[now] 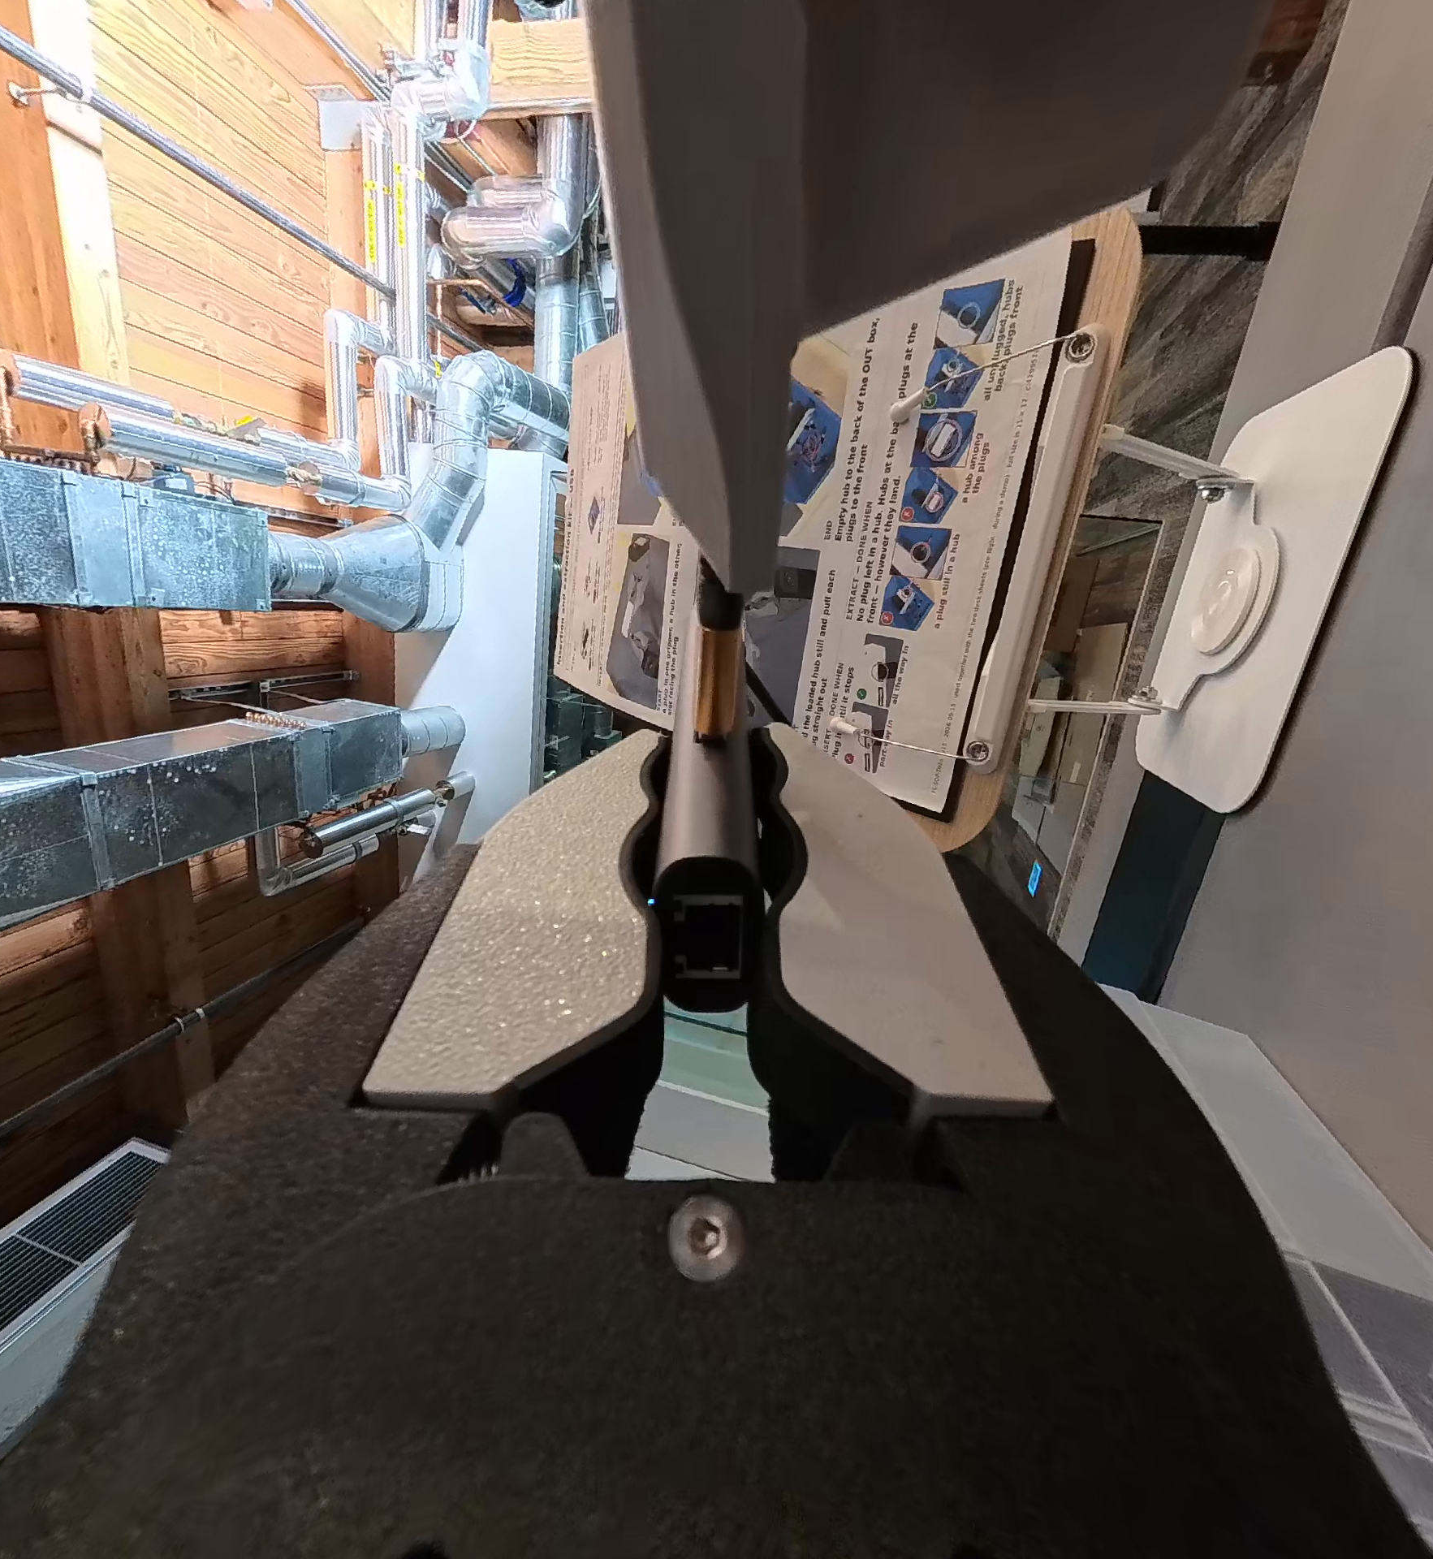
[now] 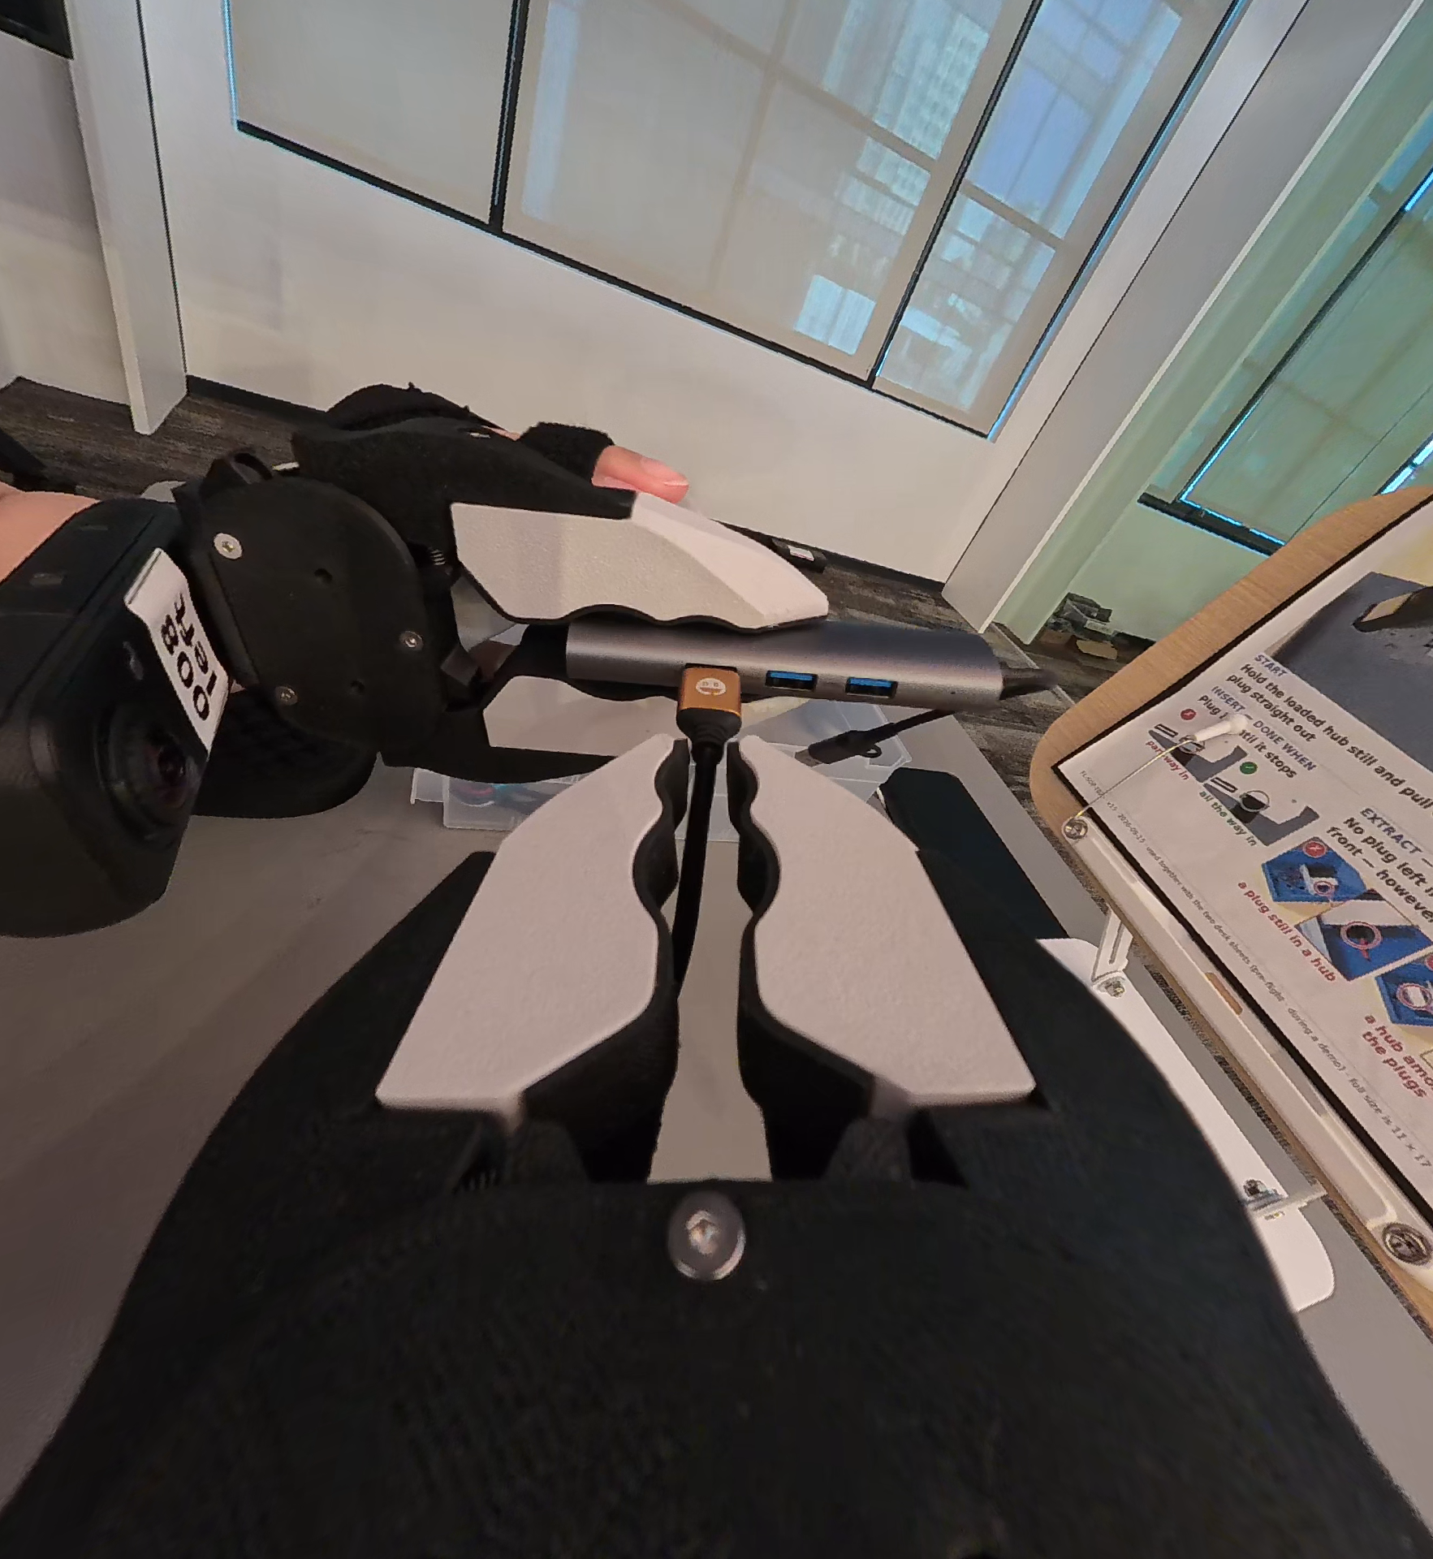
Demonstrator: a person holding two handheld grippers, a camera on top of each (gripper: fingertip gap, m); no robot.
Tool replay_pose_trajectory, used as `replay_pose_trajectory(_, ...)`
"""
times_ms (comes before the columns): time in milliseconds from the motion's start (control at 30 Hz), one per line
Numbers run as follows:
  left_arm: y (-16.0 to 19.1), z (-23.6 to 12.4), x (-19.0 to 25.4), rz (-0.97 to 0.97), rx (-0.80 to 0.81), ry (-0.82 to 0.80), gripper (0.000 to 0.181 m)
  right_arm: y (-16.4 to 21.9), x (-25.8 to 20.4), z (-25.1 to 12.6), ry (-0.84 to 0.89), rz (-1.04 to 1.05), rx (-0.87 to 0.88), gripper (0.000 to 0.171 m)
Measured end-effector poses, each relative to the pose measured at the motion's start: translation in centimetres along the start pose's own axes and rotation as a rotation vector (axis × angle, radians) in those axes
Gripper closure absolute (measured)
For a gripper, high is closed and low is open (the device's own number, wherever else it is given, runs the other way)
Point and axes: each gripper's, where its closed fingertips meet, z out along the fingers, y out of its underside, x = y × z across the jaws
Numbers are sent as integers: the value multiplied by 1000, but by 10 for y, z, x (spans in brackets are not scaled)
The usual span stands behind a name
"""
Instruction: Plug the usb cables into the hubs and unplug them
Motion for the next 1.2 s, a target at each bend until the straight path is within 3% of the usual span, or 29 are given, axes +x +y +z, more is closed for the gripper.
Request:
replay_pose_trajectory(533, 3, 1, 3, -43, -6, 41, 164, -1, 2, 7, 48, 39, 40, 155)
replay_pose_trajectory(1200, 0, -4, 3, -41, 8, 38, 164, 1, -2, 8, 25, 141, 33, 159)
